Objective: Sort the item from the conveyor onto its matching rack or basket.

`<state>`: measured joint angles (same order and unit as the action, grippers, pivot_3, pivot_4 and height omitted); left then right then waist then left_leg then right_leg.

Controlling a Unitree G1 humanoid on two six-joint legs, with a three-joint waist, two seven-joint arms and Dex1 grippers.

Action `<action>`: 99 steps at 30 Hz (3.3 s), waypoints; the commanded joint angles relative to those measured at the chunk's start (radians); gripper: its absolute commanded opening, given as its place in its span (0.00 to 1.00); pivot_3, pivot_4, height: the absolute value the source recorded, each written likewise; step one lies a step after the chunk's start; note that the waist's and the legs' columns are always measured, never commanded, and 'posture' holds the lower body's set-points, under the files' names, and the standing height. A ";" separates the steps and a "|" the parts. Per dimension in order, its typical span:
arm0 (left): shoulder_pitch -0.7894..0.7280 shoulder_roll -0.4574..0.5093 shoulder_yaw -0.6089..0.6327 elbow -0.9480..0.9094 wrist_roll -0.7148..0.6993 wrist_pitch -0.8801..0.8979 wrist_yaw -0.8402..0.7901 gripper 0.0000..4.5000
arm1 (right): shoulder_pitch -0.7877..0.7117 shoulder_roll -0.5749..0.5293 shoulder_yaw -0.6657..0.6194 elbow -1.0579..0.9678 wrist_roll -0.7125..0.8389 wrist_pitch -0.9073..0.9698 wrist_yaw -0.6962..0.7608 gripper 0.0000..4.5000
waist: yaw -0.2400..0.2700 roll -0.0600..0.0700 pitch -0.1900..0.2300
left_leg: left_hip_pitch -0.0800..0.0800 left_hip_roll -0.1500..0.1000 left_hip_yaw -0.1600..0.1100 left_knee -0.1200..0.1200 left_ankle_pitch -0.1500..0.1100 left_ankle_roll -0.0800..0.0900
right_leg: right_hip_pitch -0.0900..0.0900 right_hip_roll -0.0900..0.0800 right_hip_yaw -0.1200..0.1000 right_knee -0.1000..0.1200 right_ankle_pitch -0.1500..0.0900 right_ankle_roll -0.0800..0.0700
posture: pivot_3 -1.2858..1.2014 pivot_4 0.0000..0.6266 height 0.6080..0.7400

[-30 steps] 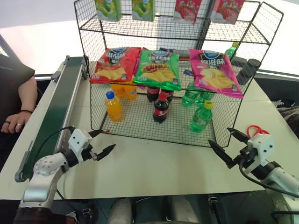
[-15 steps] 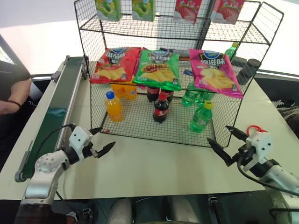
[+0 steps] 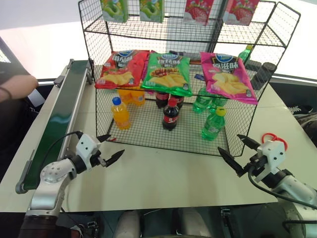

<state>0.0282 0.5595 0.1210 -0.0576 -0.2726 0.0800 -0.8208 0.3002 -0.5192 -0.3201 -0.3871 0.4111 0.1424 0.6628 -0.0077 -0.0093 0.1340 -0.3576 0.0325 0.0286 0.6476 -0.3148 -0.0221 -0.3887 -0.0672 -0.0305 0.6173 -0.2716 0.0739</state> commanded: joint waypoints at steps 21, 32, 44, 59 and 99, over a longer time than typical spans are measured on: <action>-0.017 -0.007 -0.020 -0.023 0.001 -0.027 0.014 1.00 | -0.035 0.007 0.017 -0.008 -0.002 -0.012 -0.013 0.99 | 0.001 0.000 0.000 | 0.000 0.000 0.000 0.000 0.000 0.000 | 0.000 -0.001 0.000 0.000 0.000 0.000 | 0.52 0.24 1.00; -0.022 -0.024 -0.039 -0.011 0.010 -0.052 0.016 1.00 | -0.056 0.005 0.026 0.001 -0.009 -0.016 -0.016 0.99 | 0.000 0.000 0.000 | 0.000 0.000 0.000 0.000 0.000 0.000 | 0.000 -0.001 0.000 0.000 0.000 0.000 | 0.52 0.24 1.00; -0.027 -0.029 -0.043 -0.007 0.007 -0.053 0.019 1.00 | -0.071 0.003 0.036 -0.006 -0.010 -0.007 -0.022 0.99 | -0.001 0.000 0.000 | 0.000 0.000 0.000 0.000 0.000 0.000 | 0.000 -0.001 0.000 0.000 0.000 0.000 | 0.52 0.24 1.00; 0.033 -0.024 0.005 -0.079 -0.037 -0.015 0.055 1.00 | -0.115 0.000 0.049 0.036 -0.011 -0.017 0.003 0.99 | -0.001 0.000 0.000 | 0.000 0.000 0.000 0.000 0.000 0.000 | 0.000 -0.001 0.000 0.000 0.000 0.000 | 0.52 0.24 1.00; -0.135 -0.161 0.386 0.263 -0.070 -0.089 0.616 1.00 | -0.298 0.143 0.509 -0.016 -0.034 0.050 0.075 0.99 | -0.004 -0.004 -0.001 | -0.001 -0.002 0.000 -0.001 0.000 -0.001 | -0.002 -0.005 -0.001 -0.001 0.001 0.001 | 0.52 0.24 1.00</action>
<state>-0.0927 0.3919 0.4975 0.2148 -0.3518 0.0234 -0.2099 0.0196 -0.3775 0.2005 -0.3959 0.3704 0.2106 0.7273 -0.0117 -0.0132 0.1325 -0.3587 0.0307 0.0291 0.6465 -0.3150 -0.0230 -0.3907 -0.0724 -0.0313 0.6162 -0.2709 0.0747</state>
